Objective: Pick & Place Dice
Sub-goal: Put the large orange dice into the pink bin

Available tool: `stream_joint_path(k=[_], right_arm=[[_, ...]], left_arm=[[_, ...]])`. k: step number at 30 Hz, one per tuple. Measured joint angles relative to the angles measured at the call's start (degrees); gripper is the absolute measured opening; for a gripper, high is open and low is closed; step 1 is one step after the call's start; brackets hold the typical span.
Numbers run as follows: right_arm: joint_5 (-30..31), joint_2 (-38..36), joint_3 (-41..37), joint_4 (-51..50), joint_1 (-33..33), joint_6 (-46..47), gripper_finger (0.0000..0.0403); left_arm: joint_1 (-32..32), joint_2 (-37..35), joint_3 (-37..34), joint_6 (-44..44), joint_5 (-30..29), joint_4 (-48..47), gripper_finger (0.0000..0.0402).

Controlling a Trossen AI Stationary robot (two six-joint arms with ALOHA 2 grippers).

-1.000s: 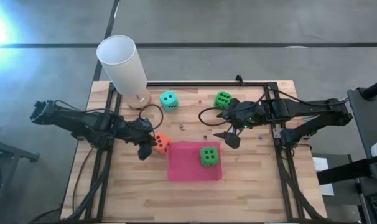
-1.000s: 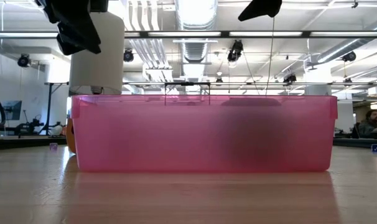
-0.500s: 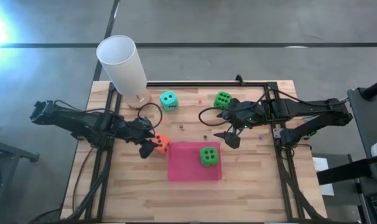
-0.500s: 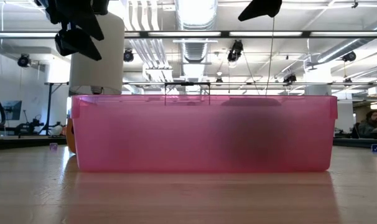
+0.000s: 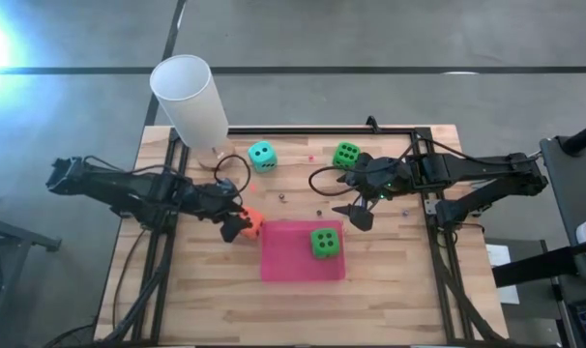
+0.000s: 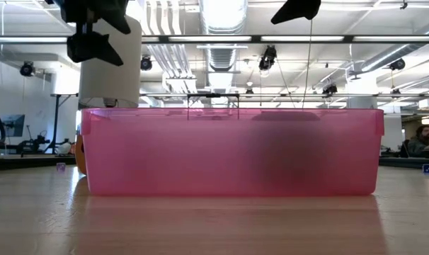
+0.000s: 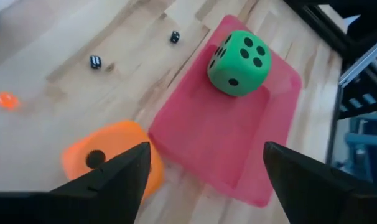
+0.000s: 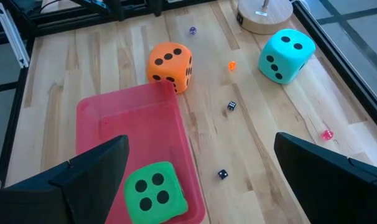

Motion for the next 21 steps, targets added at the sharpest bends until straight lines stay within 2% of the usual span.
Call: stream_joint_path(k=[6, 14, 21], right_arm=[[0.0, 0.0, 0.0, 0.0, 0.0, 0.0, 0.04], [0.0, 0.0, 0.0, 0.0, 0.0, 0.0, 0.04], [0.0, 0.0, 0.0, -0.1, 0.0, 0.0, 0.04]], left_arm=[[1.0, 0.0, 0.0, -5.6, 5.0, -0.1, 0.0326], [1.5, 1.0, 0.1, -9.7, 5.6, -1.6, 0.0326], [2.0, 6.5, 6.7, -10.2, 7.0, -7.6, 0.0314]])
